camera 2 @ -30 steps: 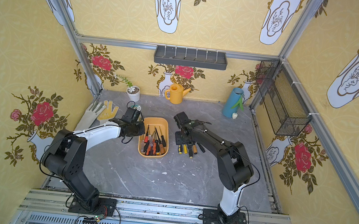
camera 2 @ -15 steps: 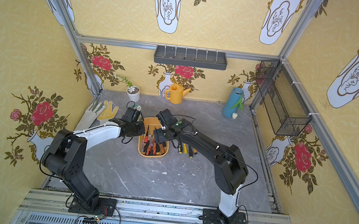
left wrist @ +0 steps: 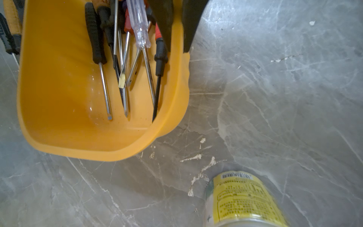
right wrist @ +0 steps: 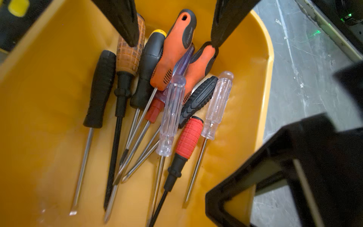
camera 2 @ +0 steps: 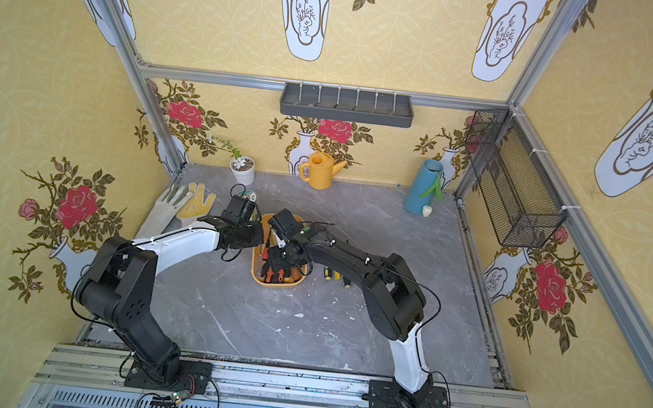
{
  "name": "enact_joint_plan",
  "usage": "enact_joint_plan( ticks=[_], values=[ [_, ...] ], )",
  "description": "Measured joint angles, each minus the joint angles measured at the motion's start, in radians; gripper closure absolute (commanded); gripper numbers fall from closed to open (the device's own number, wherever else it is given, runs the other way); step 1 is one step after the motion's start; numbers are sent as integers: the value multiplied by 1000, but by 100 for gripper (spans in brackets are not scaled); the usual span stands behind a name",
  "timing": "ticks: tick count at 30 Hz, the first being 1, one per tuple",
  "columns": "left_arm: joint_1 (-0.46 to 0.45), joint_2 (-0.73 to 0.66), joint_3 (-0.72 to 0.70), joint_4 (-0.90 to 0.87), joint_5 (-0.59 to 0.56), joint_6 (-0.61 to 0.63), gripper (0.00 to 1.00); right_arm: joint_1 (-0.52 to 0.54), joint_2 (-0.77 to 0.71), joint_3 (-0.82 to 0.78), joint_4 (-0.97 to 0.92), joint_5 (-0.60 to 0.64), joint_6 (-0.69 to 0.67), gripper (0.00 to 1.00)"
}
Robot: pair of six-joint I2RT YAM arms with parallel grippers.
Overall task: Take out the screwdriver from the storage box
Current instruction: Pick up the screwdriver from the storage box.
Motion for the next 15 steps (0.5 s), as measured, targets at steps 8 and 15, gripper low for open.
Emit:
enact_joint_plan(
  ticks=[8,15],
  values=[
    [0,0,-1,0,0,0,100,1,68,3,2,-24,32,49],
    [2,2,-5,-1,-8,2,100,-3,107,45,-3,-20,55,59]
  ],
)
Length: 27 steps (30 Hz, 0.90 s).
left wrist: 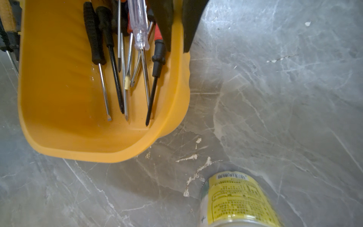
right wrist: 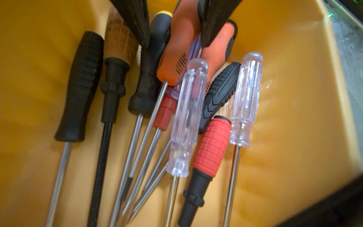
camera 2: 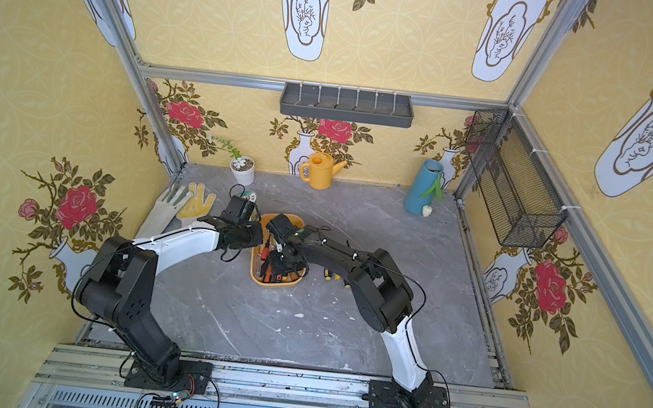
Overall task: Take out the screwdriver from the storage box
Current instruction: Pick up the screwdriver from the storage box.
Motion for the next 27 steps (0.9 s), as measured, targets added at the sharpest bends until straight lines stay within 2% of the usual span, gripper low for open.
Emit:
enact_joint_plan(
  ticks=[5,19,23,27],
  values=[
    [0,5,-5,-1,-6,-1,100,-1,30,46,-9,1,1,74],
    [-2,6,-5,11,8,-3,100,-12,-8,15,-8,16,3,85],
    [-2,8,-5,14,10,-3,100,-15,-35,1,-8,26,2,84],
    [-2,13,-5,14,11,-3,100,-18,-39,9,-11,26,-2,60]
  ],
)
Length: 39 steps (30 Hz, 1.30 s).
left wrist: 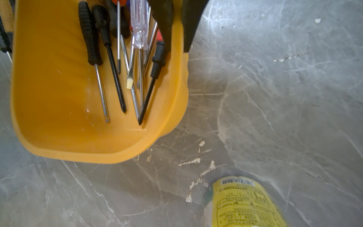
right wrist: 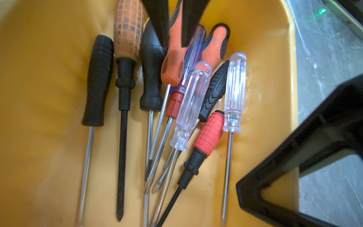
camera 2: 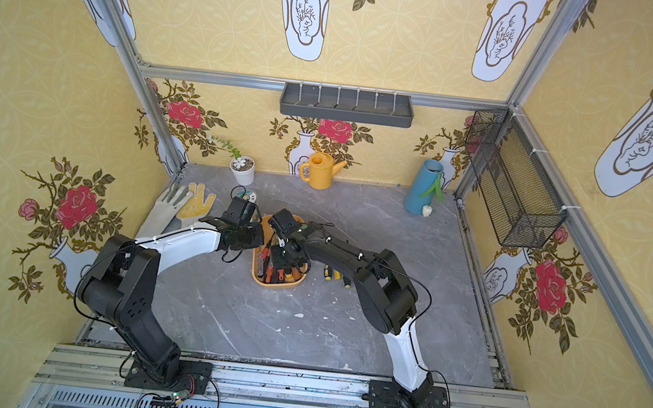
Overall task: Take out the screwdriver from the storage box
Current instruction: Pick up the screwdriver from the storage box.
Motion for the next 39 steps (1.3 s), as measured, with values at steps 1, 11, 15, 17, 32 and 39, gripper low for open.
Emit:
enact_joint_plan(
  ticks=[1,11,15,17,32,39],
  values=[
    [0,0,0,0,0,-3,100,0,5,8,-4,0,-5,57],
    [1,1,0,-7,-1,-7,100,13,77,64,-37,-29,-15,60],
    [0,1,-1,-8,-3,-7,100,18,86,65,-34,-38,-6,65],
    [0,2,-1,-10,-3,-7,100,22,100,79,-43,-36,-3,63],
    [-1,3,-4,-25,0,-6,100,40,119,88,-105,35,8,86],
    [-3,3,-4,-14,21,-7,100,29,53,14,-85,47,25,95]
  ],
)
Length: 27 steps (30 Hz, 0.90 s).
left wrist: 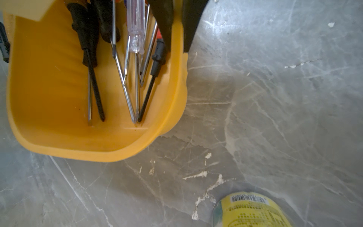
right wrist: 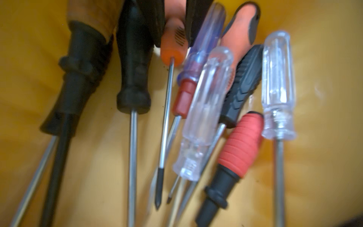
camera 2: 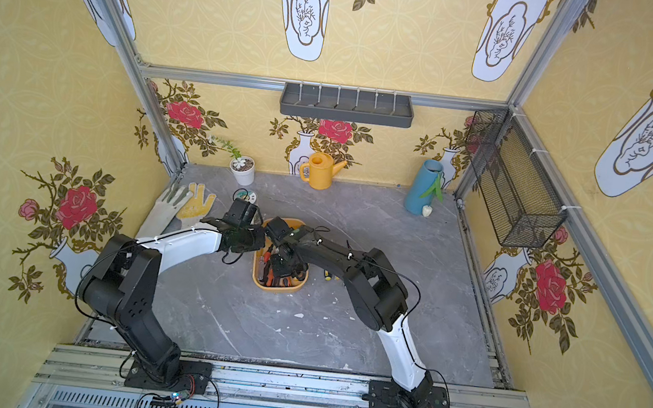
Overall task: Take out the screwdriver from the storage box
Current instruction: Pick up the screwdriver from the storage box.
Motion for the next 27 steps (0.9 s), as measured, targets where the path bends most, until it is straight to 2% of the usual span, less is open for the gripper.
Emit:
enact_joint_plan(
  ticks=[9,21,27],
  values=[
    [1,0,0,2,-7,0,100,-23,-65,-44,73,-61,24,100],
    [2,2,4,2,-7,0,100,-30,-99,-80,135,-85,24,100],
    [2,4,5,3,-7,1,100,-45,-170,-116,172,-98,6,100]
  ],
)
